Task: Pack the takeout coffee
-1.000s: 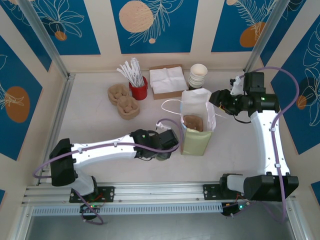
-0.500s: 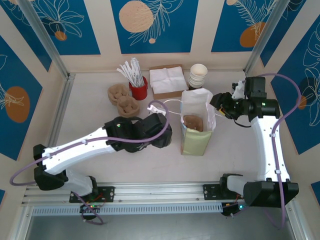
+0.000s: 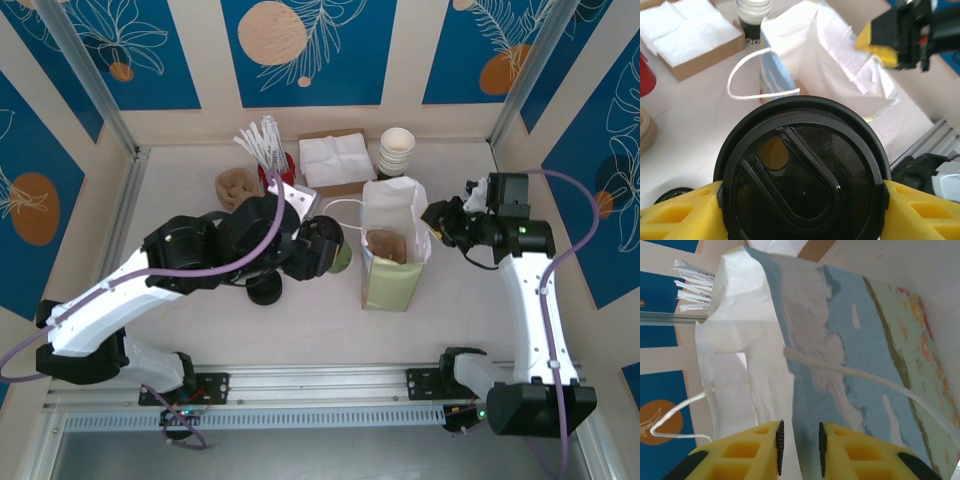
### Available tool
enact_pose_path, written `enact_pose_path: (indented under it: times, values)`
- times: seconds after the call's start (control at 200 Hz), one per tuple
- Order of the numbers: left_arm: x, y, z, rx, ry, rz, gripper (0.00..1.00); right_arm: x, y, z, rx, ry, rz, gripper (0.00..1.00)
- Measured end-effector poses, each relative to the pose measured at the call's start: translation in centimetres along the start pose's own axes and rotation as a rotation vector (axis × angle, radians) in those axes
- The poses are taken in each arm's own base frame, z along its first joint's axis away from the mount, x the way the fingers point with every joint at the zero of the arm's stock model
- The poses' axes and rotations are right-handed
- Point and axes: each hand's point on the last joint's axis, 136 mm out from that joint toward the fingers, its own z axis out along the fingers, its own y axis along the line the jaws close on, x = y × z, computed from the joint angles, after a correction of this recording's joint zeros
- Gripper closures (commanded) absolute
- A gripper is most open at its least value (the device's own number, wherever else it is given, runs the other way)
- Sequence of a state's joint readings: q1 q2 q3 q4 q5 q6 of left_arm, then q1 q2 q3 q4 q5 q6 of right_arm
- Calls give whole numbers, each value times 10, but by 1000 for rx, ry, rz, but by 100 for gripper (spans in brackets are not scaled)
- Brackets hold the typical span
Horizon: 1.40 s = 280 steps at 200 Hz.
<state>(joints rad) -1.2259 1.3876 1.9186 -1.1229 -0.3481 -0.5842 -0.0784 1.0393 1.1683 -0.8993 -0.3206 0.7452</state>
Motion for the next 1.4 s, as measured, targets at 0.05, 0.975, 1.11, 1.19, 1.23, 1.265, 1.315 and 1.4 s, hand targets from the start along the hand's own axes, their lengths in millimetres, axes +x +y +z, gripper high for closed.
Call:
enact_pose_path:
  times: [0.05, 0.975, 1.11, 1.19, 1.23, 1.265, 1.315, 1.4]
  values:
    - [-9, -4, -6, 20, -21, 5, 32, 4, -1, 1, -18, 0, 32, 79]
    - [-46, -4, 54, -16, -8, 11, 31, 59, 41, 29, -208, -16, 236, 86]
    - [-47, 4, 62, -40, -1, 1, 32, 65, 46, 36, -232, -9, 271, 86]
    - [-48, 8, 64, -51, 1, -5, 32, 66, 52, 38, -251, -8, 288, 87]
    - [-49, 11, 65, -55, 0, -9, 31, 66, 56, 39, -264, -10, 291, 87]
    - [-50, 13, 65, -59, -1, -12, 32, 67, 60, 40, -273, -9, 293, 87]
    - [-51, 15, 65, -65, -2, -16, 31, 69, 65, 43, -287, -2, 297, 87]
    - [-52, 20, 66, -74, -3, -22, 32, 71, 72, 48, -302, 7, 306, 87]
